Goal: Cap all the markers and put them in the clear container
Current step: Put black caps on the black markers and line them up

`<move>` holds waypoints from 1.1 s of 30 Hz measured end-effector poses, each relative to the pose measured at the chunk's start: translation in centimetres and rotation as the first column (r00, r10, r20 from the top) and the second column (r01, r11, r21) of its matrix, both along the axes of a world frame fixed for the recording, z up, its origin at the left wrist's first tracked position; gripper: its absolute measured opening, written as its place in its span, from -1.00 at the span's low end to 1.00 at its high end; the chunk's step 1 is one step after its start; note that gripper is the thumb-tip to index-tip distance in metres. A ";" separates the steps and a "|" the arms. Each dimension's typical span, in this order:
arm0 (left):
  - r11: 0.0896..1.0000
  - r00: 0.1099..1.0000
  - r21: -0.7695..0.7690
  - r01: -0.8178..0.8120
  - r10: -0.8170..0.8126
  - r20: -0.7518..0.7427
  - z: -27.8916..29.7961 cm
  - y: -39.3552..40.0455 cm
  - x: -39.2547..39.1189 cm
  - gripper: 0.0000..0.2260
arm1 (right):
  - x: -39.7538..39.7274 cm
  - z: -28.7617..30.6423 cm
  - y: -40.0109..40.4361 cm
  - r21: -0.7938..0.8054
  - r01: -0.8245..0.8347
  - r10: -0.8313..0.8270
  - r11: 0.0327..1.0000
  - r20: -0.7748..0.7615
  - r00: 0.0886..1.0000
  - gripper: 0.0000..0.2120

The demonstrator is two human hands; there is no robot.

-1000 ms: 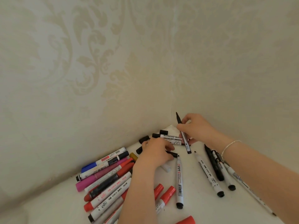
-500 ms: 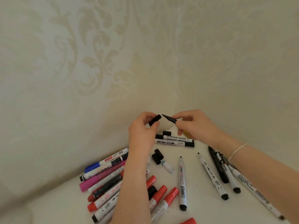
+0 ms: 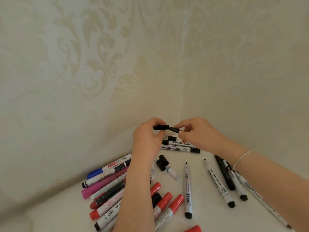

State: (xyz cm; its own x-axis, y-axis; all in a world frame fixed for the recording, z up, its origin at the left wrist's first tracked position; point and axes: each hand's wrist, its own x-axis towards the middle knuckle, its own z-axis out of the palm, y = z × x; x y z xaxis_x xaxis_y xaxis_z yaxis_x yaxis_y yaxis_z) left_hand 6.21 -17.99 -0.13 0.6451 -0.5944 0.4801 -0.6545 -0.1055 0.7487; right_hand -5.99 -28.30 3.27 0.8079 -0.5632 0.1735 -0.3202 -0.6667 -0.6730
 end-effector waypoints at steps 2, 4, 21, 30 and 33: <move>0.997 0.995 0.069 0.039 -0.045 0.091 -0.1 -0.1 -0.2 -0.82 | 0.1 -0.1 -0.2 -0.135 -0.014 -0.001 0.991 -0.106 0.994 -0.71; 0.987 0.991 0.105 0.120 -0.125 0.051 0.0 -0.1 -0.3 -0.81 | 0.2 -0.2 -0.5 -0.253 -0.022 -0.016 0.967 -0.146 0.989 -0.75; 0.903 0.712 -0.148 0.404 -0.412 -0.569 0.4 0.9 -0.2 -0.95 | 1.3 0.6 0.2 -0.158 -0.019 0.022 0.987 0.022 1.000 -0.84; 0.943 0.845 0.150 0.296 -0.186 -0.501 -0.7 -0.3 -0.2 -0.80 | 1.7 -0.9 -1.2 -0.071 -0.058 0.055 0.996 -0.038 0.998 -0.77; 0.938 0.920 0.297 0.176 -0.049 -0.389 -1.7 -0.7 -0.1 -0.64 | 2.0 -3.0 -2.4 -0.220 0.025 -0.058 0.975 -0.142 0.988 -0.76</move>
State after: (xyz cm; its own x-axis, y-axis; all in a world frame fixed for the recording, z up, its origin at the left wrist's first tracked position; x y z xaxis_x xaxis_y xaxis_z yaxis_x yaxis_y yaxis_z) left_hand 6.08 -18.70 -1.84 0.6574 -0.7534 -0.0094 -0.3577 -0.3231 0.8761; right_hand -4.00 -30.75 0.29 0.8102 -0.5588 0.1767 -0.4351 -0.7755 -0.4574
